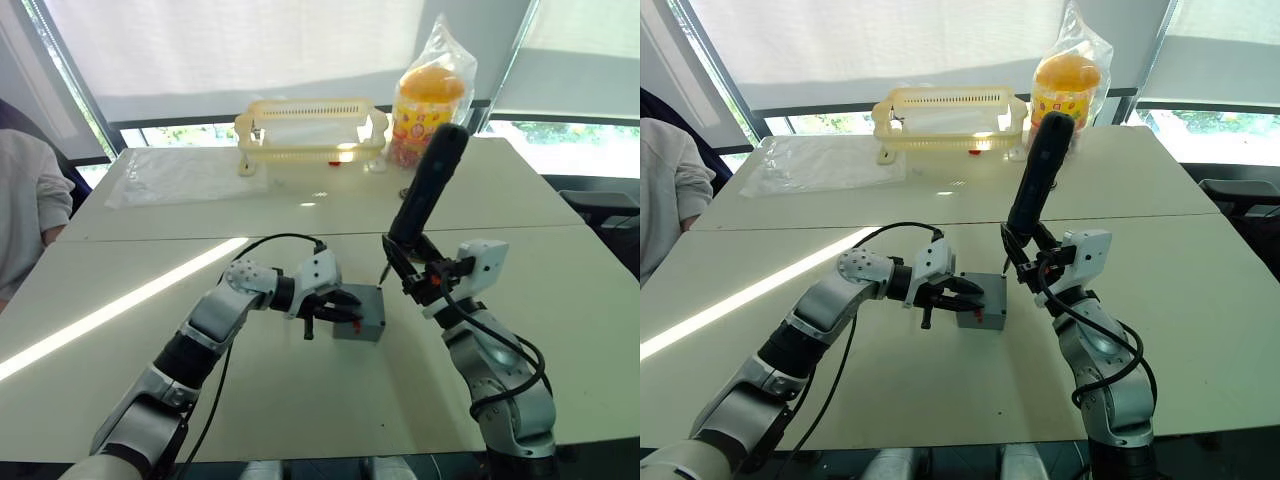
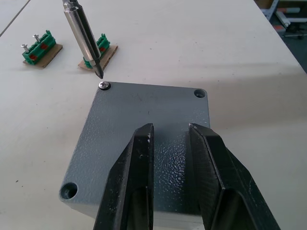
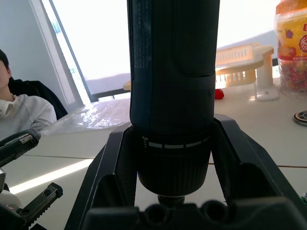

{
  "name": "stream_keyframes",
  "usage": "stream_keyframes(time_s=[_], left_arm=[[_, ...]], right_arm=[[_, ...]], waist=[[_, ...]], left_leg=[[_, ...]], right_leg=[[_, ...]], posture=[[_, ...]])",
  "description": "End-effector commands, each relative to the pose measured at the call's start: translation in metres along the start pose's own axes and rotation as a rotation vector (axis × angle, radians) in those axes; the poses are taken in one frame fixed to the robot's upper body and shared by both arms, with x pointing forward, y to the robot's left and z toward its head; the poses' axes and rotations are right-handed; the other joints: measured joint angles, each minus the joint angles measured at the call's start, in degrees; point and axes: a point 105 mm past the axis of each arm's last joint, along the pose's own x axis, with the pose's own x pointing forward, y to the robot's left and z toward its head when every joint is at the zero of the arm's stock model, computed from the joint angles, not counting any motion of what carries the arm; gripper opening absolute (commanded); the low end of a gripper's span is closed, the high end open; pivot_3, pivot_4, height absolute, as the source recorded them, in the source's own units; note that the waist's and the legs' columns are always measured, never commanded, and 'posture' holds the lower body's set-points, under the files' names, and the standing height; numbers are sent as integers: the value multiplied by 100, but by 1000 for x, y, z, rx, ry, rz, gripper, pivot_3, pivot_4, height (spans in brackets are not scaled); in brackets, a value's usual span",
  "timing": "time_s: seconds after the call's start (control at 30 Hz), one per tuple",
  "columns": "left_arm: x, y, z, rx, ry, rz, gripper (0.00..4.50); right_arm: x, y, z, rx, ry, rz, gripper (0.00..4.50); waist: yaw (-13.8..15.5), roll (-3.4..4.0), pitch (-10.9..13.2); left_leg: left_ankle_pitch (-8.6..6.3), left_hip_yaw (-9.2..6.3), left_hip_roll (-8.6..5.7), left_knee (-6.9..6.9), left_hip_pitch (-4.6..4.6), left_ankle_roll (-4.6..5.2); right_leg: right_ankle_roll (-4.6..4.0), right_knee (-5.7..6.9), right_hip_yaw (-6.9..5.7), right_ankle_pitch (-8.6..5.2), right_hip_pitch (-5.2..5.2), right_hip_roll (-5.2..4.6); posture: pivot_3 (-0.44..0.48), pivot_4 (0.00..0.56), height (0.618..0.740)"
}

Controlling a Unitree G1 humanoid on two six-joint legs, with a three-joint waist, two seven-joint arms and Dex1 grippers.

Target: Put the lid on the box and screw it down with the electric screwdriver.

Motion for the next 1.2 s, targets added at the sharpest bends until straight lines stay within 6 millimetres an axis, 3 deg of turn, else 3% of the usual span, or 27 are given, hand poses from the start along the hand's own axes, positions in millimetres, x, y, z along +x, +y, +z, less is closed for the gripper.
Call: stream_keyframes(time_s=[0.03, 0.4, 1.2], left_arm=[[4, -7, -13, -31, 43, -24, 1125], [3, -7, -14, -32, 45, -21, 1125], [4, -11, -16, -16, 57, -46, 1125]], right_arm=[[2, 8, 19, -8, -92, 24, 1749], [1, 4, 11, -19, -73, 13, 1749], [-1, 5, 28, -4, -124, -6, 1749]], waist=[[0, 0, 0], [0, 0, 0], [0, 0, 0]], left_leg=[[0, 0, 0, 0, 0, 0], [0, 0, 0, 0, 0, 0], [0, 0, 0, 0, 0, 0]], right_leg=[[0, 0, 0, 0, 0, 0], [0, 0, 0, 0, 0, 0], [0, 0, 0, 0, 0, 0]], posture=[[0, 150, 740], [0, 150, 740], [0, 150, 740]])
